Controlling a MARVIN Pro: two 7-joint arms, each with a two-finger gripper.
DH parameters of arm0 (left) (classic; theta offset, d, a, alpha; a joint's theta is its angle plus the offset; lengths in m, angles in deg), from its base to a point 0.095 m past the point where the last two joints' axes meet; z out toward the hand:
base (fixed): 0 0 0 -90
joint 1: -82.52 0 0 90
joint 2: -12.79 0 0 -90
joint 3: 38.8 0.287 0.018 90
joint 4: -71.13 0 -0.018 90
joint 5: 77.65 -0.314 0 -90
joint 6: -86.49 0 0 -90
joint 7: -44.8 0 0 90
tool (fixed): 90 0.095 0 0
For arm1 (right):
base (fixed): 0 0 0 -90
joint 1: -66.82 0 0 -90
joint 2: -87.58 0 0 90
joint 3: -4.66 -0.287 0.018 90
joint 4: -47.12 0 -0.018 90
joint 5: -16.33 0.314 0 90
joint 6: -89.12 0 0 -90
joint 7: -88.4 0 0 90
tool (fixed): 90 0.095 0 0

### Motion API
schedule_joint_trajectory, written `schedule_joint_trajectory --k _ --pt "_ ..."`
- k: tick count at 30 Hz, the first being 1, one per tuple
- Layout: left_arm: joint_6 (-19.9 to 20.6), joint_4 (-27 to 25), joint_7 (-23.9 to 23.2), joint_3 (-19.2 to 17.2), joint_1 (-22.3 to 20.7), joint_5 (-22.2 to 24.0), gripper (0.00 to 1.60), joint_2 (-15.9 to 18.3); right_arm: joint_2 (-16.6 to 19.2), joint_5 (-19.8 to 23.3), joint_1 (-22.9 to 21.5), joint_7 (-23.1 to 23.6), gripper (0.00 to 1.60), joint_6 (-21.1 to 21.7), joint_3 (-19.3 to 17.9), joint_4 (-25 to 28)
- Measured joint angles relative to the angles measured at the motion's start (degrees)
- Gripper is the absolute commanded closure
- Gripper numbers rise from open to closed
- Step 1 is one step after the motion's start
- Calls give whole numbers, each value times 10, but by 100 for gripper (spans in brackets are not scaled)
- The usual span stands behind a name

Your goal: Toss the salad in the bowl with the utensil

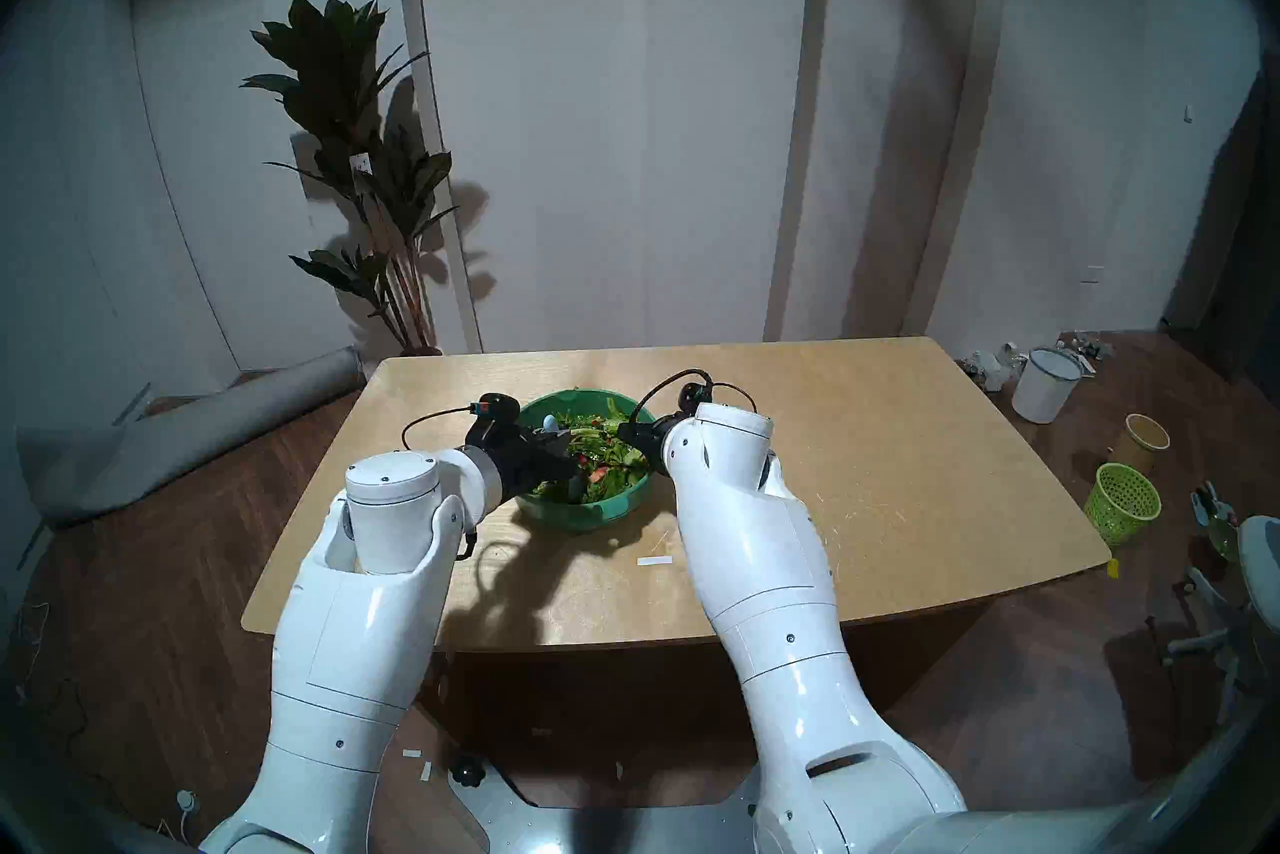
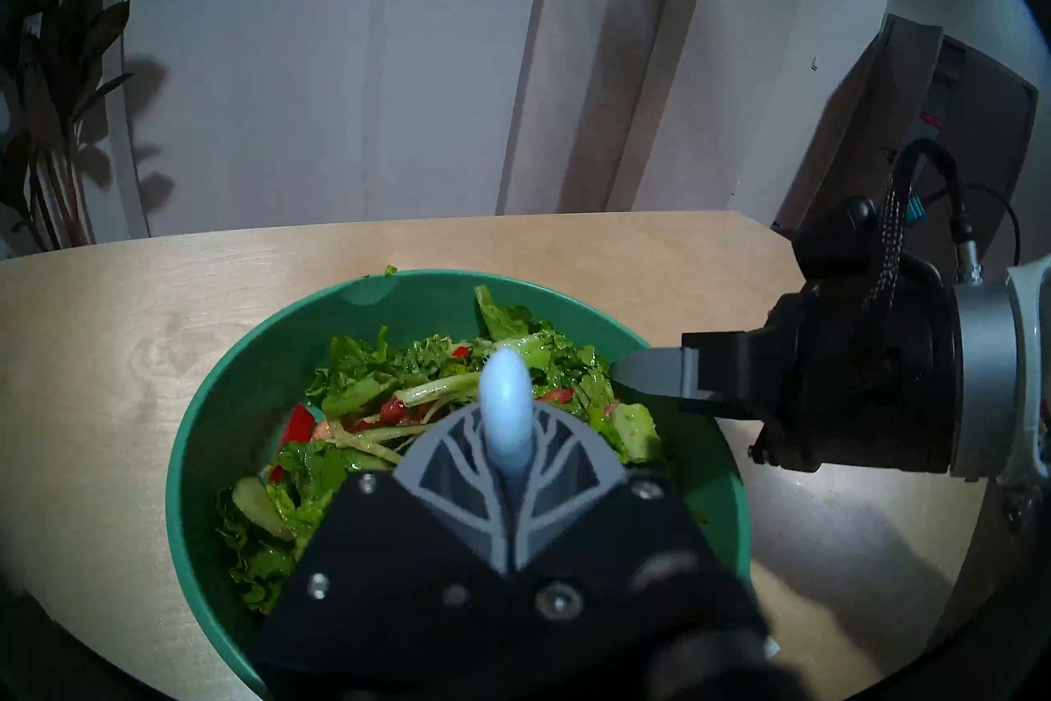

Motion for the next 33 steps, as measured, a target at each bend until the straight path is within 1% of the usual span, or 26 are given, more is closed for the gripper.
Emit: schedule_joint_trajectory --k 4,14,19,25,30,33 --pt "-40 18 -3 14 -3 -19 160 14 0 0 0 0 160 0 0 0" --pt "-100 47 -3 31 -15 -53 160 41 0 0 0 0 160 0 0 0" --pt "-121 71 6 32 -26 -66 160 51 0 0 0 0 160 0 0 0" --pt "-138 94 12 27 -39 -72 160 57 -1 0 0 0 160 0 1 0" --pt "-147 104 15 20 -47 -72 160 60 -1 0 1 1 160 0 1 0" --pt "-149 101 16 15 -49 -72 160 61 -1 0 1 1 160 1 1 0"
